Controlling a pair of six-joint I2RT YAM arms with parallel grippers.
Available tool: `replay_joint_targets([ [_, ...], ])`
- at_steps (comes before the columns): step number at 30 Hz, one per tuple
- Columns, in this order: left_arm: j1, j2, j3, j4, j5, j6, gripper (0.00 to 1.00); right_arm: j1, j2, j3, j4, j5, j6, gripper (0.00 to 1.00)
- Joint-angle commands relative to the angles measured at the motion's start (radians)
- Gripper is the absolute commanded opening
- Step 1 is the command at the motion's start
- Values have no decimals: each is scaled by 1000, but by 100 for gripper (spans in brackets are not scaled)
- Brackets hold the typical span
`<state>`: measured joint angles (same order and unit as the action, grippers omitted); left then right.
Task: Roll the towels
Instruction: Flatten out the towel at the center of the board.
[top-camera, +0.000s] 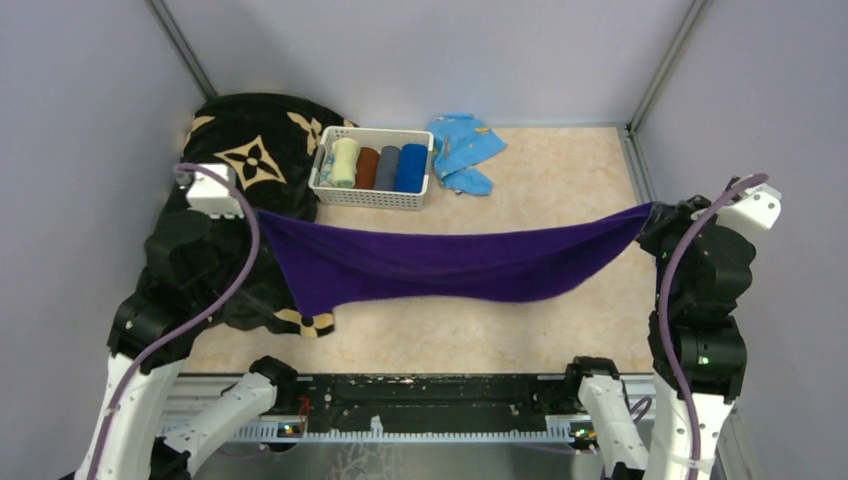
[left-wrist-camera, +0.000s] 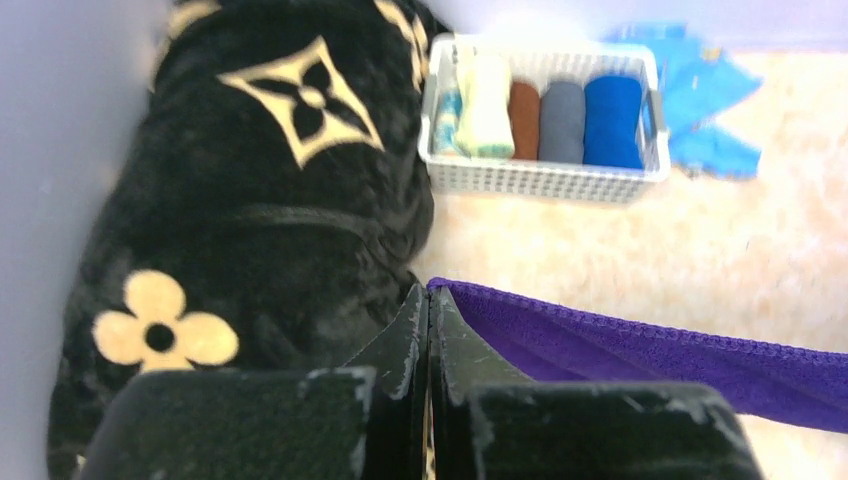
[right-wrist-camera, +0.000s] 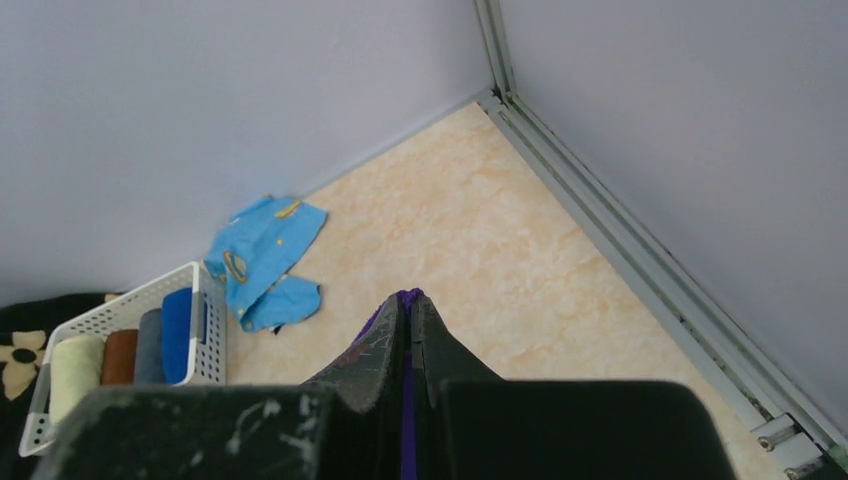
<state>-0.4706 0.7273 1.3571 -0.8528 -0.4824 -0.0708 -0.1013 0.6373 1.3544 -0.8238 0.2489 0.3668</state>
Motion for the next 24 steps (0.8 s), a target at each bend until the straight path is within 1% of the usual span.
replay_joint_targets([
  [1,2,82,-123,-26,70,-27,0,-9,71,-83,18,10,13,0],
  [4,1,181,-209,55,87,-37,0,-9,146,-187,105,-7,43,0],
  [6,5,272,-246,143,96,-37,0,-9,219,-251,209,-14,62,0],
  [8,18,385,-254,218,87,-22,0,-9,309,-308,316,7,67,0],
  [9,34,478,-241,243,90,-13,0,-9,364,-326,364,22,67,0],
  [10,54,527,-219,265,94,-9,0,-9,421,-333,408,26,62,0],
  [13,114,751,-123,297,136,-3,0,-15,606,-320,527,31,32,0],
  [15,145,856,-51,306,158,5,0,-28,724,-289,586,17,15,0],
  [17,169,934,8,323,180,21,0,-43,802,-267,641,-3,-2,0],
  [20,195,999,58,361,225,47,0,-71,886,-224,683,-48,-14,0],
  [24,214,1033,74,423,258,77,0,-94,968,-165,689,-95,-29,0],
])
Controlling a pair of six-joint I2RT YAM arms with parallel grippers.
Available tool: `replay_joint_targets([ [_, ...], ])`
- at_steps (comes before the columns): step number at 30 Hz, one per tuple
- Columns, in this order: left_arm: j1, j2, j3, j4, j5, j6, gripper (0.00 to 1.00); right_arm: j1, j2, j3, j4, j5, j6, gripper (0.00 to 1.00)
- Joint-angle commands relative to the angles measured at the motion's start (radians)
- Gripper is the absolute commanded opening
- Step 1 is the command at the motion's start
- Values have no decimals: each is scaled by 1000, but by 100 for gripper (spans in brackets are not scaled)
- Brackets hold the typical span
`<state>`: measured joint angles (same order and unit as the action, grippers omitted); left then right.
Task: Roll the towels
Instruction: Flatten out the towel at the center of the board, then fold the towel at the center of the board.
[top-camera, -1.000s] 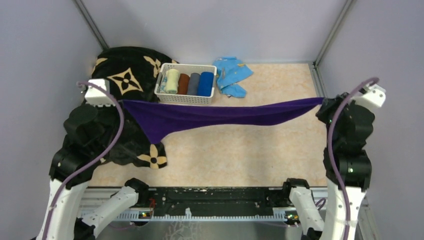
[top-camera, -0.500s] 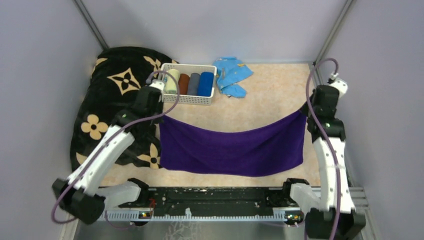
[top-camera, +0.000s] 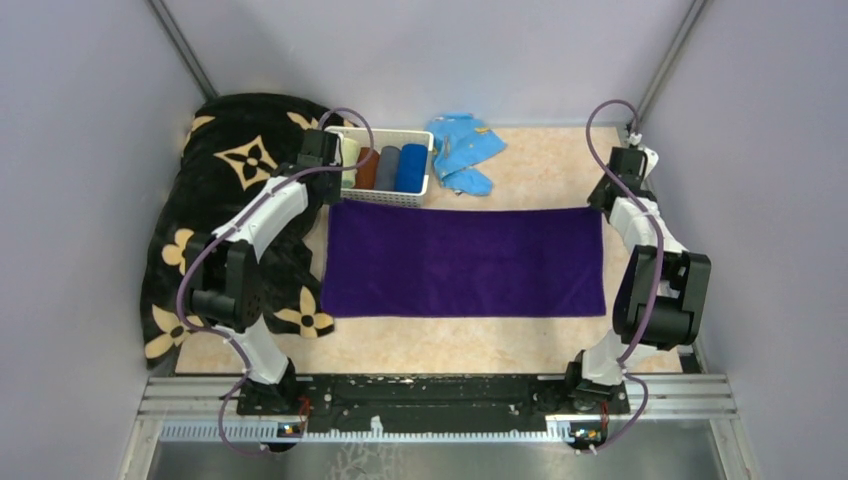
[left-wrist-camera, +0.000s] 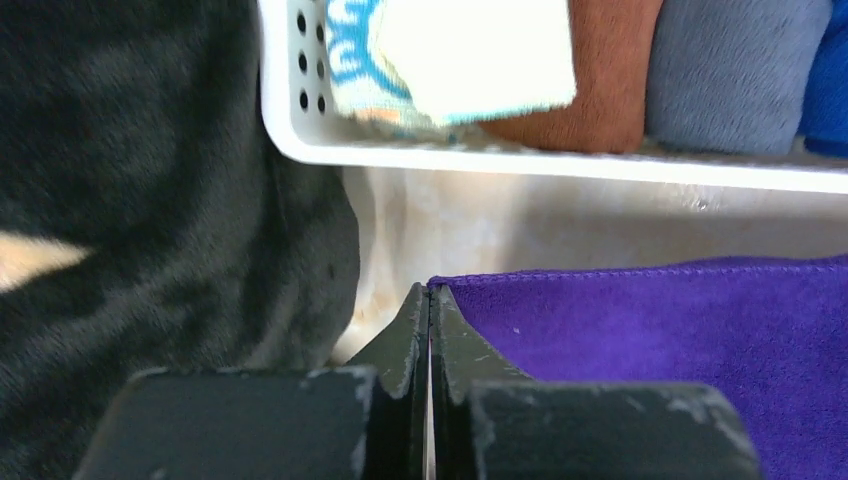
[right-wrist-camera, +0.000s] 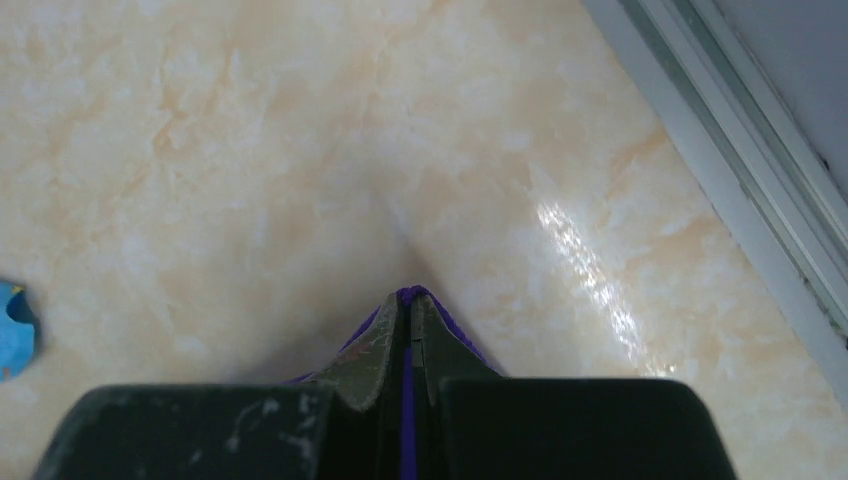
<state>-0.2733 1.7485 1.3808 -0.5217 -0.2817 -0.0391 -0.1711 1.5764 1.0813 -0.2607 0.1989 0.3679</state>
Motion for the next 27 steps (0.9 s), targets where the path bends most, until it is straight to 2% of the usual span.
replay_joint_targets([
  [1,20,18,52,102,62,54,0,-31,45,118,124,-50,-34,0],
  [11,54,42,68,117,109,63,0,-76,116,188,82,-152,-8,0],
  [17,54,-17,19,78,136,58,0,-76,86,164,-29,-114,3,0],
  [27,54,-130,-87,24,138,16,0,-96,-78,71,-177,-71,83,0],
])
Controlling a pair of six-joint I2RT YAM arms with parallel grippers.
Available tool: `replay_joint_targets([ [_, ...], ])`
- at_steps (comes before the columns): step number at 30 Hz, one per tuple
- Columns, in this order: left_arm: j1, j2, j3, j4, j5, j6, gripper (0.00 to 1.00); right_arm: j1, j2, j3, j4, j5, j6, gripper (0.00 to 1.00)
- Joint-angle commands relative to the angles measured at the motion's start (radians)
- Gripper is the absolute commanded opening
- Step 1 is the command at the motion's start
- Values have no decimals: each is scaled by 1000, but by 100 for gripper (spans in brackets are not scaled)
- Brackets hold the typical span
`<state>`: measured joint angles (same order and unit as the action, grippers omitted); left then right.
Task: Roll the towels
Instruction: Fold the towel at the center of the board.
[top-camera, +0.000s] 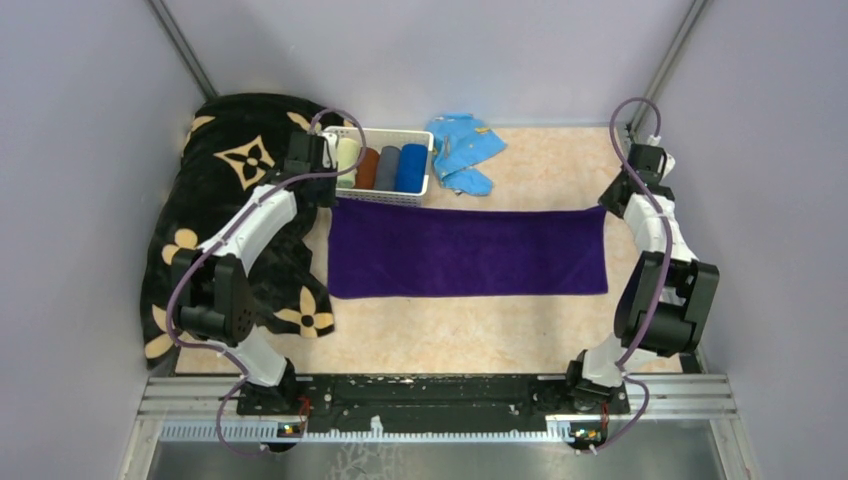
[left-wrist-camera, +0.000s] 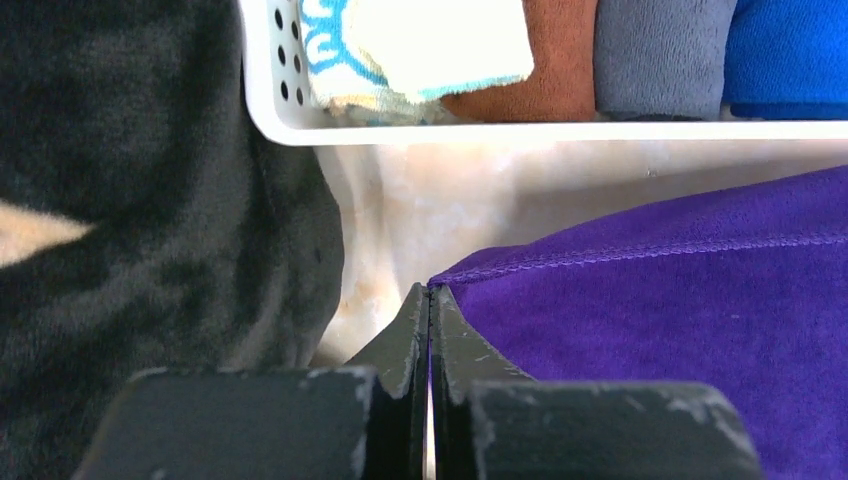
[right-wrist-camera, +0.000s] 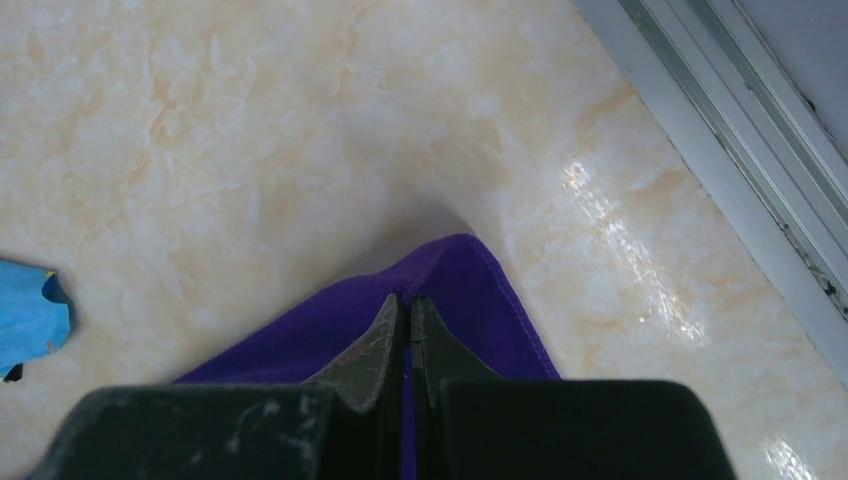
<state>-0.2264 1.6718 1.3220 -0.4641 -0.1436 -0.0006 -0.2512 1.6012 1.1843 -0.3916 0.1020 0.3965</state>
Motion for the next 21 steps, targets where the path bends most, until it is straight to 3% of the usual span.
replay_joint_targets([
  [1,7,-56,-33,-48,-6,-34,0,-18,-120,-49,-53,24,62,0],
  [11,7,-159,-163,-115,9,-162,0,-30,-276,-272,-110,88,141,0],
  [21,9,-212,-285,-114,14,-227,0,-93,-344,-384,-128,214,161,0],
])
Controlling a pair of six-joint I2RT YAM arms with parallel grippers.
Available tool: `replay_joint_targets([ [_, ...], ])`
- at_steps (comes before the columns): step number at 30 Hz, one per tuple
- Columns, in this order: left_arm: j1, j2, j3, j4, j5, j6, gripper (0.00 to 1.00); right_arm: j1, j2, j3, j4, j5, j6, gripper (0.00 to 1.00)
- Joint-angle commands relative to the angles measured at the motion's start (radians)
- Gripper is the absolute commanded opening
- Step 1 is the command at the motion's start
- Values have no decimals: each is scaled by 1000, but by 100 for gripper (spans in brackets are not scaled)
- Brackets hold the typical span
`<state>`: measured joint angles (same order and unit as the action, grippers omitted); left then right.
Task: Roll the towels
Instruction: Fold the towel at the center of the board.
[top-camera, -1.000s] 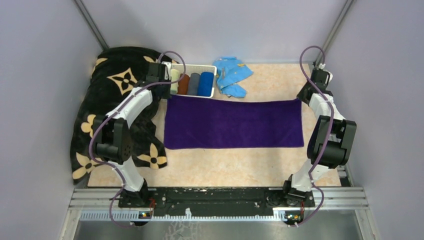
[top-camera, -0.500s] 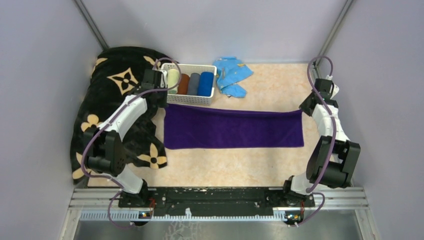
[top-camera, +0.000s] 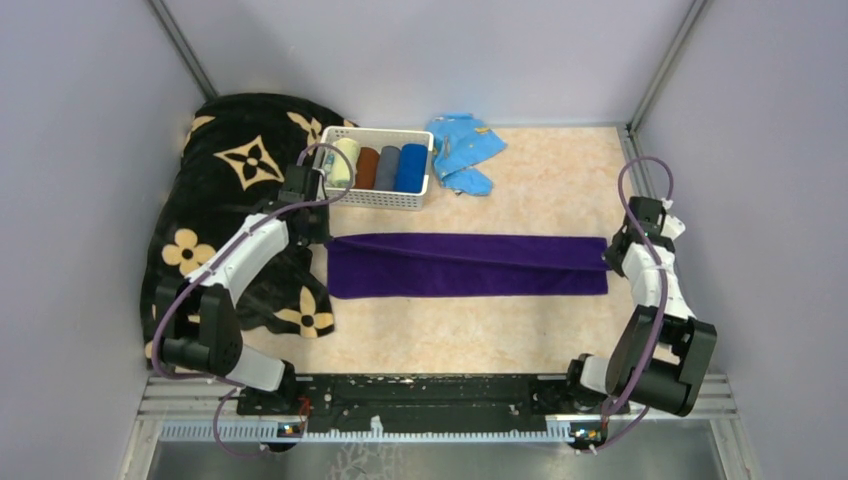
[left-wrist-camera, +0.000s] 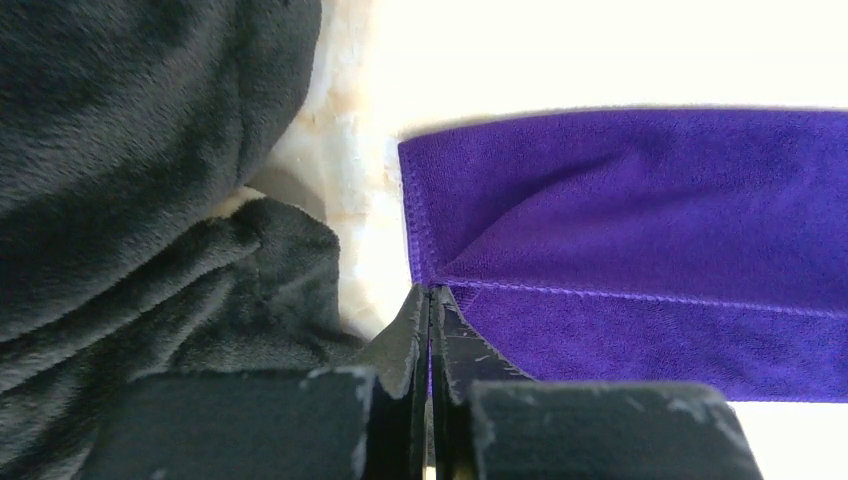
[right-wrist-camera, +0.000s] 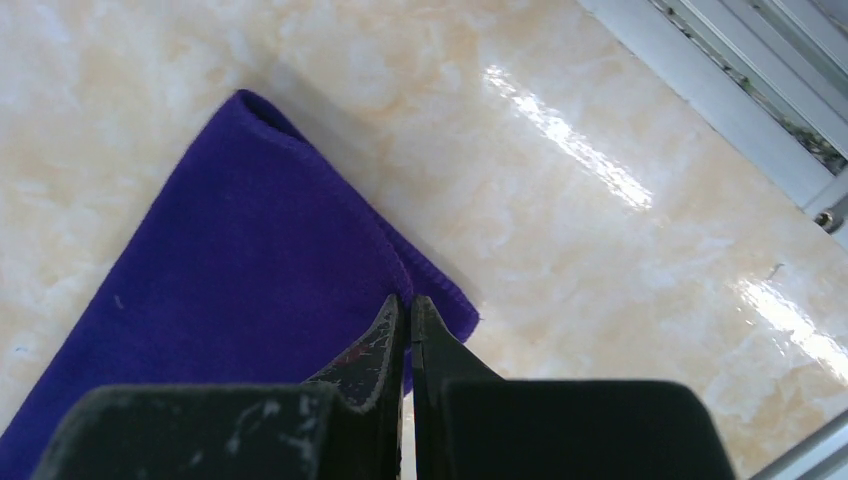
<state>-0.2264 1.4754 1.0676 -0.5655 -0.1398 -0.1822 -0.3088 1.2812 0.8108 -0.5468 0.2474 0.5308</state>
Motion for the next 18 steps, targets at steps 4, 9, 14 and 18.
replay_joint_targets([
  [4,9,-27,-92,-15,55,-87,0,-81,19,-13,20,52,46,0],
  [9,9,-39,-157,-26,62,-140,0,-130,37,-55,55,5,66,0],
  [14,9,-37,-189,-44,97,-183,0,-133,82,-64,62,-29,62,0],
  [18,9,-73,-220,-22,117,-197,0,-133,77,-54,67,-32,64,0],
])
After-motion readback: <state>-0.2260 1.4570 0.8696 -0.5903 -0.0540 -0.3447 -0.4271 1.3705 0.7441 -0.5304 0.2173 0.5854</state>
